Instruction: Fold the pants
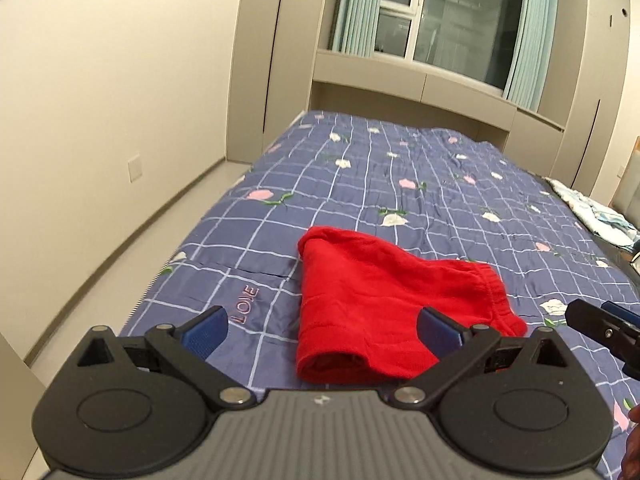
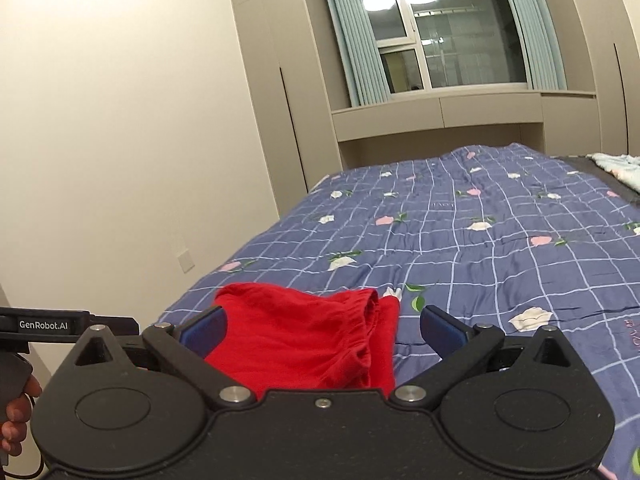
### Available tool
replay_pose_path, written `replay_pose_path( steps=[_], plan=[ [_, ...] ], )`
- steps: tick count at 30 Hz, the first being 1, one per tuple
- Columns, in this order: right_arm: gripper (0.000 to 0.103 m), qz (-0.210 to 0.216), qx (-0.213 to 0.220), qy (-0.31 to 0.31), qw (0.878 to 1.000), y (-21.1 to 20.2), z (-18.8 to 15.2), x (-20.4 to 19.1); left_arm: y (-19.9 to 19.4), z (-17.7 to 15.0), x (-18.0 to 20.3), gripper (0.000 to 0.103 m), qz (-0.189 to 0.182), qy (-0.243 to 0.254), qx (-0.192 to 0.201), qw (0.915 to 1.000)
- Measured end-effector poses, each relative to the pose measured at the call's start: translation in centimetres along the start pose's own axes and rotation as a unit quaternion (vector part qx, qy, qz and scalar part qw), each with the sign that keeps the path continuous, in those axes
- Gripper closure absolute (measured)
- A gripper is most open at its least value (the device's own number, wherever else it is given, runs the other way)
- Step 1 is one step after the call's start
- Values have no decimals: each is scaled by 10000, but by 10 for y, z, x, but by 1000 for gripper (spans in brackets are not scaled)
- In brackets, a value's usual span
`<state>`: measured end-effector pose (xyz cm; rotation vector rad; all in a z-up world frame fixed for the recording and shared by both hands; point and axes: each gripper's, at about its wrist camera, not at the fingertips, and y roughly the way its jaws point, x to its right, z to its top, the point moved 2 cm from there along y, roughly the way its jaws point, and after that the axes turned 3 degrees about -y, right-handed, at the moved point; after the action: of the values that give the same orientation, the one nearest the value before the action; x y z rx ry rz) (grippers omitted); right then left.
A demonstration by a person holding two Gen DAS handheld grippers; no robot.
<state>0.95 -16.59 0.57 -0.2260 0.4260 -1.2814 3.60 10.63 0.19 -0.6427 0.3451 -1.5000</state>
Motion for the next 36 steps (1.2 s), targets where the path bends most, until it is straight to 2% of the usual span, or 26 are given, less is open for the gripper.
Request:
replay_pose_path(
  steps=[6, 10, 13, 16, 22, 36],
  plan=[
    [1, 41, 107, -178, 9998, -33, -11, -16, -29, -18, -2, 0, 31, 34, 89, 9999],
    [0, 36, 139, -257, 9996, -51, -24, -22, -41, -35, -6, 0, 211, 11, 103, 9997],
    [0, 32, 110, -332, 9994, -59, -34, -25, -47, -48, -4, 0, 349, 203, 22, 9992],
    [0, -23, 125, -361, 9993, -67, -43, -26, -53, -58, -3, 0, 324, 240, 28, 9992],
    [0, -170, 73, -312, 9993, -70, -51, -23, -59, -66, -3, 0, 305, 328, 13, 9990],
    [0, -109, 65, -402, 9991, -70, -54, -25, -61, -68, -6, 0, 394, 303, 6, 9988]
  ],
)
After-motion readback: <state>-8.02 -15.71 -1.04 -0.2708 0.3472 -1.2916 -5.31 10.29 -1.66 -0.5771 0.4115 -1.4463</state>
